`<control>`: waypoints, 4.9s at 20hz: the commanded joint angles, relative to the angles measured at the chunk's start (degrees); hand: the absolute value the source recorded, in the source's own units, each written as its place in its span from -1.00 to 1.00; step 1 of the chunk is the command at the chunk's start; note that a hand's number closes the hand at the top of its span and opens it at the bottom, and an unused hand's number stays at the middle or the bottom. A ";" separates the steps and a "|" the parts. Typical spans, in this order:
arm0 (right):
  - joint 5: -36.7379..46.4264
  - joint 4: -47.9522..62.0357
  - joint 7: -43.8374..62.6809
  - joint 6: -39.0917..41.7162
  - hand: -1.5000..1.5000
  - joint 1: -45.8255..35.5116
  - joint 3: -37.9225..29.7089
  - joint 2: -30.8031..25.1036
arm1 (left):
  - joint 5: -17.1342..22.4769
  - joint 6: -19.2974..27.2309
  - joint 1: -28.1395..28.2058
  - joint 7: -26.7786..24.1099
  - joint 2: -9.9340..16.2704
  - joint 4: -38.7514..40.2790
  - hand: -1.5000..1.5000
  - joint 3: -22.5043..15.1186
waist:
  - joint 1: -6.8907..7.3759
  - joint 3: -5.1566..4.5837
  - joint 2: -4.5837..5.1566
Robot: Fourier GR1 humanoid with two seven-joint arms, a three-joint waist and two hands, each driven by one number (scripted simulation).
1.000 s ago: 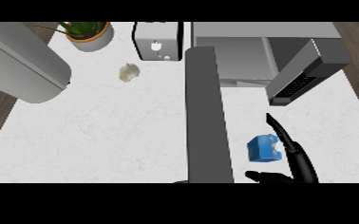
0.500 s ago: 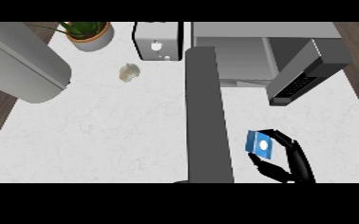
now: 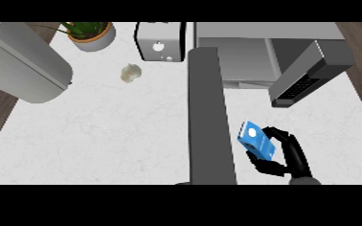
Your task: Pick up the milk, place it into the microwave and close the microwave
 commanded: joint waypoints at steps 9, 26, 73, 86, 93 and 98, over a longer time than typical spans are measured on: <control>-3.75 21.97 -7.29 -0.99 1.00 -20.46 -6.82 -1.25 | 2.19 -2.60 0.49 0.66 0.56 -1.17 -1.00 0.68 | 1.73 0.42 0.85; -4.15 6.89 5.99 2.35 1.00 -25.02 -2.20 1.32 | 3.81 -5.45 -4.22 1.26 0.30 6.15 -1.00 7.17 | -0.55 0.15 0.05; -3.20 36.79 12.58 -9.95 -1.00 -49.49 -13.82 -4.51 | -1.78 -6.18 -19.07 8.09 3.48 11.61 -1.00 5.08 | 4.67 0.46 2.48; -7.15 35.82 1.82 2.13 -1.00 -42.74 -16.02 -1.52 | -7.45 -3.44 -21.83 14.48 -0.65 5.93 -1.00 -4.49 | 0.74 0.32 0.98; -8.52 31.76 1.69 7.92 -1.00 -37.36 -14.40 0.14 | -13.74 0.36 -23.78 13.43 -0.70 8.52 -1.00 -10.17 | -1.54 0.16 -0.12; -9.14 26.98 -1.57 8.60 -1.00 -30.15 -12.65 3.10 | -15.26 2.41 -27.71 17.88 -0.69 8.52 -1.00 -15.03 | -2.20 0.13 -0.21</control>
